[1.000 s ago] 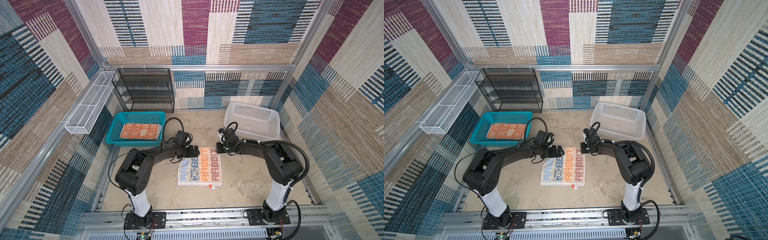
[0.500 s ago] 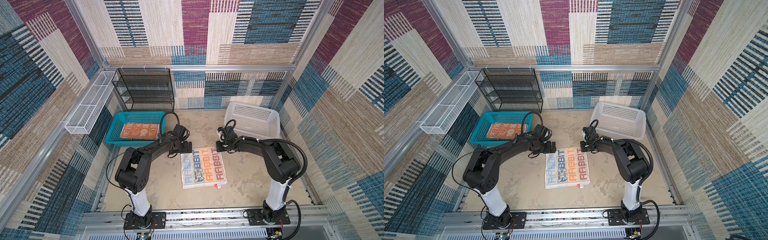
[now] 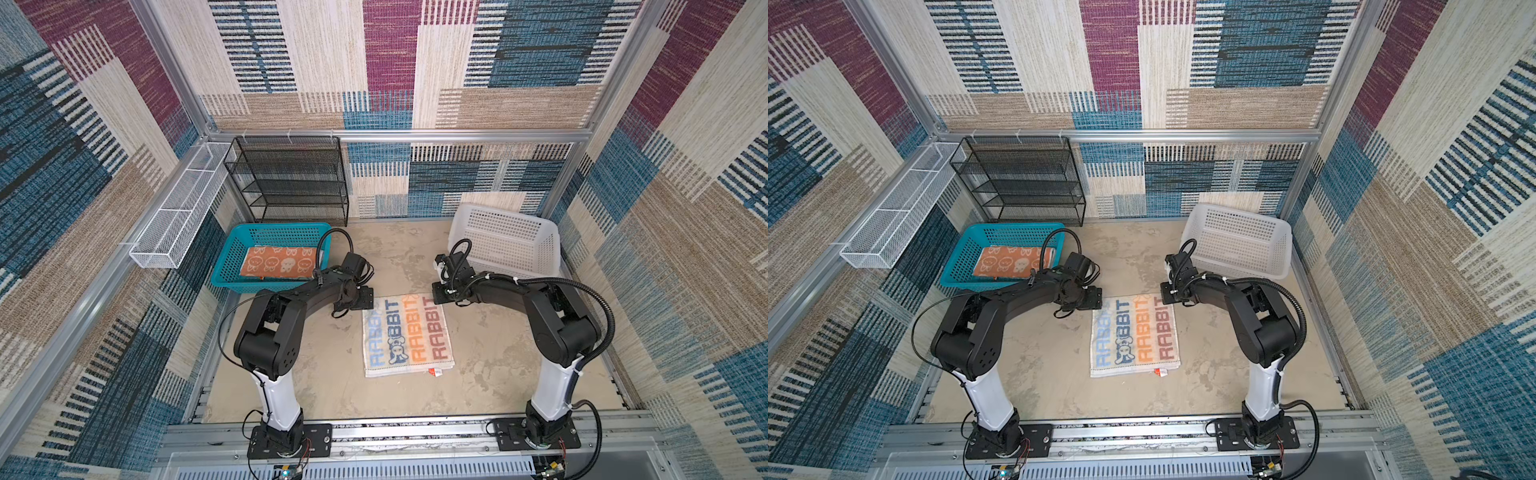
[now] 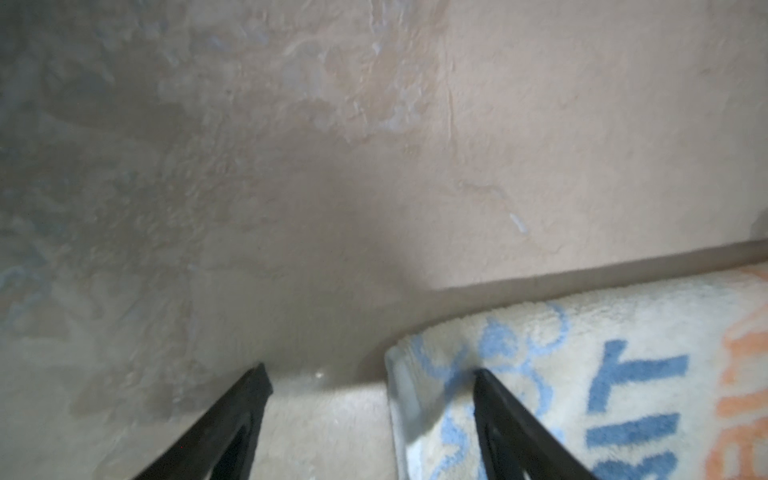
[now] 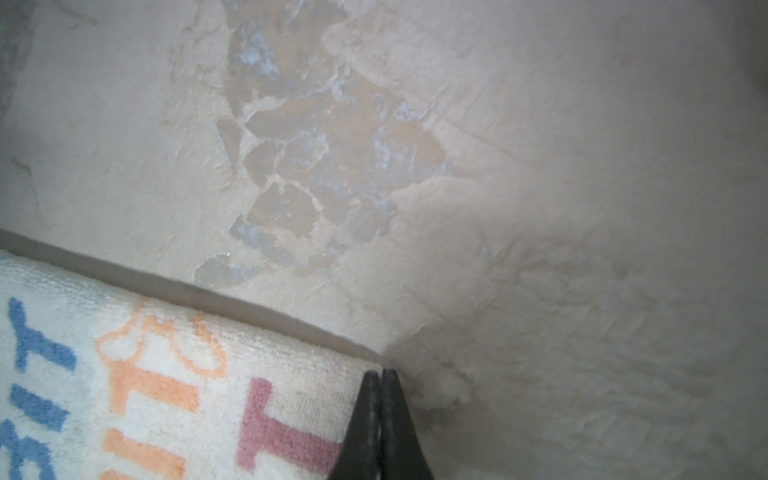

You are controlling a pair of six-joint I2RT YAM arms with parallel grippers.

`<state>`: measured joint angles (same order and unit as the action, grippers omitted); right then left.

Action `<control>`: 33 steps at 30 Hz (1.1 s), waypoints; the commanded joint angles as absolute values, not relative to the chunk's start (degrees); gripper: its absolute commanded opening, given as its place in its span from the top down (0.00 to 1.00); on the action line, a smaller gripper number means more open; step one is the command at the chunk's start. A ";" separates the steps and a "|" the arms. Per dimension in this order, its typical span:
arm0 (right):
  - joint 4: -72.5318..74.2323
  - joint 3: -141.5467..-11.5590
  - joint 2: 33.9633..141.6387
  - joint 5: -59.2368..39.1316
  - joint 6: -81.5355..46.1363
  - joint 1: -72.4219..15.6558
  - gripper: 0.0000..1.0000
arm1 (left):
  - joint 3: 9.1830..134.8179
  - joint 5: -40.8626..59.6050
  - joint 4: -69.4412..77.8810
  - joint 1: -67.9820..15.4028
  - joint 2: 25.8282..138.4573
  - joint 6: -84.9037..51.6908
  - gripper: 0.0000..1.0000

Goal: Fold and stack the towels

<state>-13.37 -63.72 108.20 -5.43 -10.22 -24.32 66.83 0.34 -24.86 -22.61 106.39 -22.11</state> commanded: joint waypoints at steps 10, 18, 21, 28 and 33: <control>-14.77 -63.67 108.14 -4.95 -9.67 -24.26 1.00 | 64.84 4.83 -22.45 -22.54 107.54 -19.96 0.49; -14.68 -63.64 108.35 -4.95 -9.76 -24.27 1.00 | 61.76 5.87 -21.73 -22.67 106.19 -19.70 0.61; -14.53 -63.55 108.28 -4.91 -9.71 -24.26 1.00 | 60.60 5.47 -21.79 -22.67 105.28 -19.62 0.65; -14.59 -63.77 108.57 -5.06 -9.94 -24.30 1.00 | 59.68 4.72 -22.59 -22.68 104.15 -19.62 0.68; -14.45 -63.72 108.45 -5.36 -9.88 -24.26 1.00 | 61.19 4.05 -22.70 -22.68 105.55 -18.76 0.73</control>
